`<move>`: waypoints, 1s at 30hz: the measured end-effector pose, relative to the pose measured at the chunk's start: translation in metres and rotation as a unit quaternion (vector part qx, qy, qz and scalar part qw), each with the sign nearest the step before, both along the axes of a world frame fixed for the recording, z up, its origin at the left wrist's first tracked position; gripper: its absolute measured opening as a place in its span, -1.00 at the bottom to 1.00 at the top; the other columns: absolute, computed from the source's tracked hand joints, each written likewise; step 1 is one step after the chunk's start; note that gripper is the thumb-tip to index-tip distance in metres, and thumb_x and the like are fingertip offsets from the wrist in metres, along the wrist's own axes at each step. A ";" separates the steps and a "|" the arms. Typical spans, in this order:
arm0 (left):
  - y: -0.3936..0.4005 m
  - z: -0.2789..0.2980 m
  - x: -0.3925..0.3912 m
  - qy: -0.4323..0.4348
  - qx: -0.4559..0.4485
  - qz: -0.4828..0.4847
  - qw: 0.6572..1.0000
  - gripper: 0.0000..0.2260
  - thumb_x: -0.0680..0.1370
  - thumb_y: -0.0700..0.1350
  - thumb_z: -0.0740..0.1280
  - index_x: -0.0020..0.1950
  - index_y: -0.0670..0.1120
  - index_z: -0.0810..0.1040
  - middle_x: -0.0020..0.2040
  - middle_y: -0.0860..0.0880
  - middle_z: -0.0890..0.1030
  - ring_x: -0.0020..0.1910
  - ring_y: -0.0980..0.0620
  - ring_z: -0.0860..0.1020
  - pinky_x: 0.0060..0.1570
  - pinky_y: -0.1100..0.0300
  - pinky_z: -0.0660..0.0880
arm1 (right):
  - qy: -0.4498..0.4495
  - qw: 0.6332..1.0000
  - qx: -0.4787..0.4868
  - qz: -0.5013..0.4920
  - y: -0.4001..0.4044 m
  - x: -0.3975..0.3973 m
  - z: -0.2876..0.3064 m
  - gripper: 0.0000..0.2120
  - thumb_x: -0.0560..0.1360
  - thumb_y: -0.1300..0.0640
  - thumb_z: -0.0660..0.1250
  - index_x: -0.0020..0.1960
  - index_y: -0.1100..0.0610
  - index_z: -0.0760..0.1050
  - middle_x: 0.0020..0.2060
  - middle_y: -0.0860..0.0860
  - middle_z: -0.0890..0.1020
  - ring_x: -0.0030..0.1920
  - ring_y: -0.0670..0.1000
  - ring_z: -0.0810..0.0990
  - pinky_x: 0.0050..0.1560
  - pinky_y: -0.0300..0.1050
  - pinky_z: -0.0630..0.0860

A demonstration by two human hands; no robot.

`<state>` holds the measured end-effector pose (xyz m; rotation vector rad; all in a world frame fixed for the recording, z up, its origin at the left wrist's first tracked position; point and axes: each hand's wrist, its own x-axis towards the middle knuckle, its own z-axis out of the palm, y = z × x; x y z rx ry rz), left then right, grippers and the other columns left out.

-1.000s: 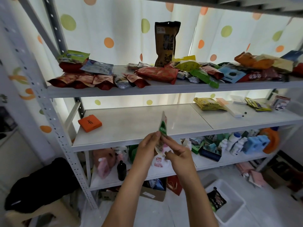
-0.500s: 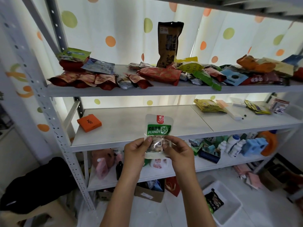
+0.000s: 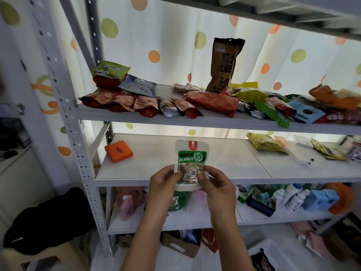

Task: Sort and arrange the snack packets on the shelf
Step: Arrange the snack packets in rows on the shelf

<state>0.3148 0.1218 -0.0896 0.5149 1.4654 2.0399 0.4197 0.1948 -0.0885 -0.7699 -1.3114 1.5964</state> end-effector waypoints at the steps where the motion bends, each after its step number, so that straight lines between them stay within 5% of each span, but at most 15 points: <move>1: 0.001 0.001 -0.005 -0.003 0.005 0.009 1.000 -0.82 0.53 -0.30 0.34 -0.07 -0.06 0.69 -0.11 -0.08 0.72 -0.10 -0.06 0.69 -0.06 0.06 0.60 | 0.000 1.000 -0.002 -0.001 0.002 -0.006 0.003 -0.80 0.49 0.34 0.41 0.08 0.14 0.63 -0.10 0.09 0.73 -0.10 0.06 0.72 -0.21 -0.18 0.63; 7: 0.014 0.019 -0.047 0.045 0.007 0.097 0.994 -0.87 0.53 -0.24 0.39 -0.11 -0.09 0.46 -0.15 -0.09 0.65 -0.15 0.00 0.62 -0.22 0.14 0.55 | -0.011 0.997 0.077 0.016 0.026 -0.058 0.036 -0.82 0.47 0.34 0.43 0.02 0.13 0.66 -0.13 0.08 0.73 -0.09 0.09 0.70 -0.14 -0.12 0.63; 12: 0.026 0.067 -0.100 0.132 0.036 0.116 0.984 -0.87 0.52 -0.26 0.39 -0.14 -0.06 0.51 -0.18 0.00 0.67 -0.22 0.15 0.64 -0.29 0.27 0.54 | -0.023 0.989 0.142 0.039 0.048 -0.109 0.082 -0.87 0.48 0.31 0.43 -0.03 0.13 0.64 -0.14 0.07 0.72 -0.19 0.00 0.68 -0.26 -0.17 0.61; 17: 0.045 0.111 -0.155 0.210 0.002 0.062 0.976 -0.83 0.47 -0.32 0.41 -0.06 -0.06 0.56 -0.07 -0.03 0.66 -0.10 0.05 0.64 -0.27 0.28 0.57 | -0.048 0.980 0.190 0.038 0.076 -0.155 0.117 -0.91 0.49 0.27 0.44 -0.02 0.16 0.65 -0.19 0.08 0.70 -0.25 -0.02 0.66 -0.32 -0.11 0.63; 21: 0.064 0.136 -0.198 0.277 -0.046 0.057 0.958 -0.81 0.45 -0.32 0.42 -0.04 -0.06 0.62 -0.03 -0.06 0.66 -0.02 -0.03 0.65 -0.03 0.03 0.63 | -0.084 0.971 0.222 0.040 0.102 -0.190 0.131 -0.90 0.50 0.22 0.43 0.01 0.14 0.66 -0.14 0.03 0.72 -0.16 -0.01 0.70 -0.22 -0.10 0.63; 26: 0.097 0.156 -0.249 0.302 -0.079 0.041 0.949 -0.78 0.44 -0.32 0.40 -0.03 -0.03 0.63 0.01 -0.11 0.65 -0.10 -0.06 0.67 -0.04 -0.05 0.64 | -0.167 0.943 0.287 0.028 0.139 -0.227 0.143 -0.80 0.51 0.13 0.41 0.12 0.10 0.65 -0.04 -0.05 0.68 -0.07 -0.03 0.66 -0.01 -0.02 0.62; 30: 0.130 0.162 -0.283 0.319 -0.093 0.038 0.943 -0.78 0.49 -0.38 0.34 0.11 -0.24 0.61 0.07 -0.19 0.61 -0.06 -0.10 0.64 -0.16 0.21 0.64 | -0.213 0.926 0.312 0.009 0.169 -0.241 0.150 -0.82 0.53 0.12 0.38 0.10 0.09 0.67 -0.03 -0.05 0.69 -0.16 -0.11 0.60 -0.02 -0.07 0.57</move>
